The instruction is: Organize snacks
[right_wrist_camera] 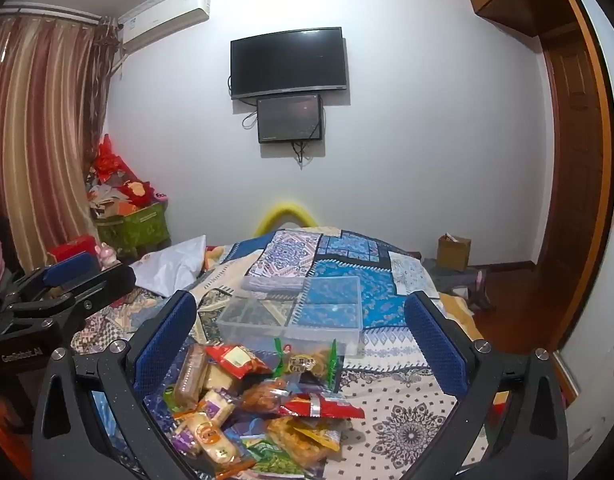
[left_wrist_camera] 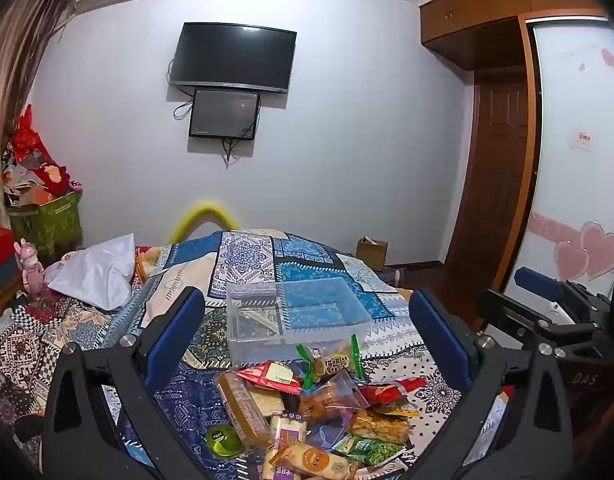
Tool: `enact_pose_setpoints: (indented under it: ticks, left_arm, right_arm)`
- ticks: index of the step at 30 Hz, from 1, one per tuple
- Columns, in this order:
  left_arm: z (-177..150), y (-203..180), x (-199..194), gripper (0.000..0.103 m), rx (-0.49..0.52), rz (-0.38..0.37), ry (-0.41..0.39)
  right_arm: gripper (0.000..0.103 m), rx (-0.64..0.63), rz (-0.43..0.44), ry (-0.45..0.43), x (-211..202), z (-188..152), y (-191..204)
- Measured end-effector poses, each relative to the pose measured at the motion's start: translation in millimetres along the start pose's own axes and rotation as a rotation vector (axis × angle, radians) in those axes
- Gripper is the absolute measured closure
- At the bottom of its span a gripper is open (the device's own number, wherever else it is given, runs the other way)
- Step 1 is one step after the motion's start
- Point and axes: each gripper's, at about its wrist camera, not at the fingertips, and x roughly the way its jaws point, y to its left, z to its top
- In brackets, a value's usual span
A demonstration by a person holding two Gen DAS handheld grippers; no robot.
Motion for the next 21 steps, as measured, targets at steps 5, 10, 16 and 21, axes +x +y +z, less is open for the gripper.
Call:
enact_pose_setpoints:
  ticks: [5,10,16,21]
  left_arm:
    - [-1.3,0.6,1.1,0.000,-0.015,-0.006,0.006]
    - [-2.2,0.2,-0.4,0.000,-0.009,0.000,-0.002]
    - [-0.7,-1.4,2.0,0.000,-0.001,0.009,0.006]
    - [-3.0,-1.1,4.2,0.000,-0.002,0.008,0.010]
  right_arm:
    - [0.000,0.011,-0.001,-0.004,-2.6,-2.0,-0.3]
    - [0.000,0.010,-0.001,0.002,-1.8,0.6,1.2]
    - [0.000,0.017,0.002,0.005,1.8,-5.1,0.1]
    - [0.000,0.021,0.005,0.006,1.4,-6.4,-0.1]
